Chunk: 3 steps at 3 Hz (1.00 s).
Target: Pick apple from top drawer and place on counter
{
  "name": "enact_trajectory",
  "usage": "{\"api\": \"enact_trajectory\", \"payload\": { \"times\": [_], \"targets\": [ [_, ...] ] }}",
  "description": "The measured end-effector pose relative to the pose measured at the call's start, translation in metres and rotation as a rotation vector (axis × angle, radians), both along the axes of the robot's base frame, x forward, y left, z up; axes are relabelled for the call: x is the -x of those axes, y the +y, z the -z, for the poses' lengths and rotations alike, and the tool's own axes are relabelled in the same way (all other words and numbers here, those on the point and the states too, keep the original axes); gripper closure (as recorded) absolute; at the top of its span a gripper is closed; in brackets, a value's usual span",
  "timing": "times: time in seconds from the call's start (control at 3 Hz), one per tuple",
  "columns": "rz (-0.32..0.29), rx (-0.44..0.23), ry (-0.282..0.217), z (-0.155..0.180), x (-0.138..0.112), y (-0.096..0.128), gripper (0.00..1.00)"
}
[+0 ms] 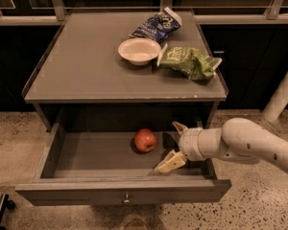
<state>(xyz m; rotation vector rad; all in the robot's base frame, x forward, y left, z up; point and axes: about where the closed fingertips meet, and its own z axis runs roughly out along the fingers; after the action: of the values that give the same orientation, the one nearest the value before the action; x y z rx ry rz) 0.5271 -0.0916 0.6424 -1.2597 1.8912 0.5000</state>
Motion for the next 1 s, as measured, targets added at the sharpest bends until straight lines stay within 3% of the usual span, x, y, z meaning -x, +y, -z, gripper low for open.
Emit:
{"api": "enact_trajectory", "payload": {
  "times": [1.0],
  "targets": [
    [-0.028,-0.040,-0.080,0.005,-0.035,0.039,0.00]
  ]
}}
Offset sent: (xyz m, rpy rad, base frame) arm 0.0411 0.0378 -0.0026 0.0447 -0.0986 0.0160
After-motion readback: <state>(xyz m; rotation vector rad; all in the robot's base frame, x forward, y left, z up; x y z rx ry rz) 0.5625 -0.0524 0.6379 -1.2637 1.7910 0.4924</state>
